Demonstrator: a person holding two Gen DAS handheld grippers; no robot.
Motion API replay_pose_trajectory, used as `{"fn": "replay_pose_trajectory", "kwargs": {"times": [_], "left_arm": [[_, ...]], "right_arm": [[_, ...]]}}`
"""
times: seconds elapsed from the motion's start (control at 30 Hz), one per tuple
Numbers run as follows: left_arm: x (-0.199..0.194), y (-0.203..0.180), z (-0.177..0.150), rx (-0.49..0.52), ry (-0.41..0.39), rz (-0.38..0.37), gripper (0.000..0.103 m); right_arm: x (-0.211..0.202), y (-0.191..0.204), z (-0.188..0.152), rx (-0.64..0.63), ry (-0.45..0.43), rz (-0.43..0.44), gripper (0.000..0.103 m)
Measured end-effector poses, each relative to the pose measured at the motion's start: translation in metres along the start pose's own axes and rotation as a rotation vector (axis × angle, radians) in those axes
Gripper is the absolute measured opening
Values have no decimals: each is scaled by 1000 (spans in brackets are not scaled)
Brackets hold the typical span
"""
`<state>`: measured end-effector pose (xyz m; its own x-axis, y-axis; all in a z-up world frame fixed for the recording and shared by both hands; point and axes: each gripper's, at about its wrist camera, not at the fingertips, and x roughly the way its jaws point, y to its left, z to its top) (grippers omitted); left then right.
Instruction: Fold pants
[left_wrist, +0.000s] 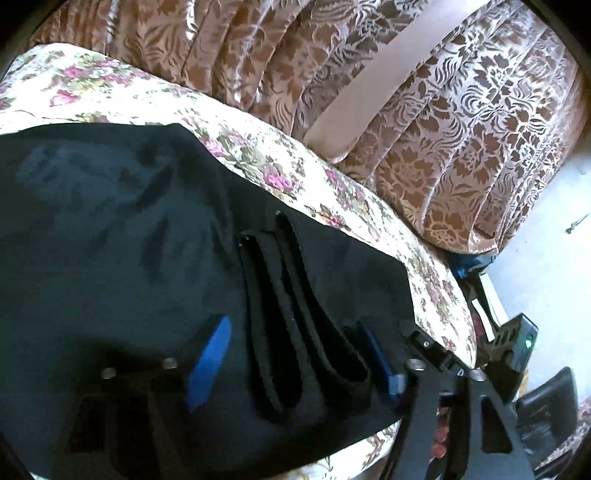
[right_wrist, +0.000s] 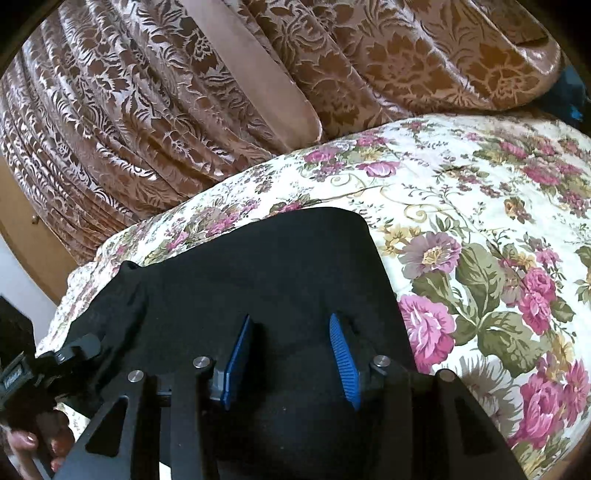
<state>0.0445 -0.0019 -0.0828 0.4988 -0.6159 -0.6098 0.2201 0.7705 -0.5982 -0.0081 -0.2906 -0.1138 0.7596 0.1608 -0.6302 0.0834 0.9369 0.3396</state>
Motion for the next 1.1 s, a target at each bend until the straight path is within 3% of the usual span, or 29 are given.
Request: {"fn": "replay_pose_trajectory", "kwargs": {"times": [0.03, 0.1, 0.27, 0.43, 0.5, 0.6, 0.73, 0.83, 0.9, 1.0, 1.1], "left_arm": [[5, -2, 2, -4, 11, -4, 56], [11, -1, 2, 1, 26, -17, 32], [13, -3, -2, 46, 8, 23, 23], [10, -6, -2, 85, -17, 37, 18], [4, -8, -1, 73, -28, 40, 16], [-16, -18, 2, 88, -74, 18, 16], [-13, -21, 3, 145, -80, 61, 16], [1, -5, -1, 111, -28, 74, 18], [-1, 8, -6, 52, -37, 55, 35], [-23, 21, -10, 5, -95, 50, 57], [-59, 30, -13, 12, -208, 134, 62]], "right_arm": [[-1, 3, -2, -22, -14, -13, 45], [-1, 7, -8, -49, -51, -28, 47], [-1, 16, -25, -184, -209, -82, 50], [2, 15, -22, -202, -199, -81, 52], [3, 16, -19, -200, -169, -85, 52], [4, 22, 2, -164, 7, -100, 52], [6, 11, 16, -79, 111, -29, 53], [6, 10, 11, -82, 96, -23, 53], [5, 15, 5, -106, 56, -40, 55], [5, 23, -4, -189, -1, -70, 60], [7, 25, -5, -236, -21, -71, 61]]}}
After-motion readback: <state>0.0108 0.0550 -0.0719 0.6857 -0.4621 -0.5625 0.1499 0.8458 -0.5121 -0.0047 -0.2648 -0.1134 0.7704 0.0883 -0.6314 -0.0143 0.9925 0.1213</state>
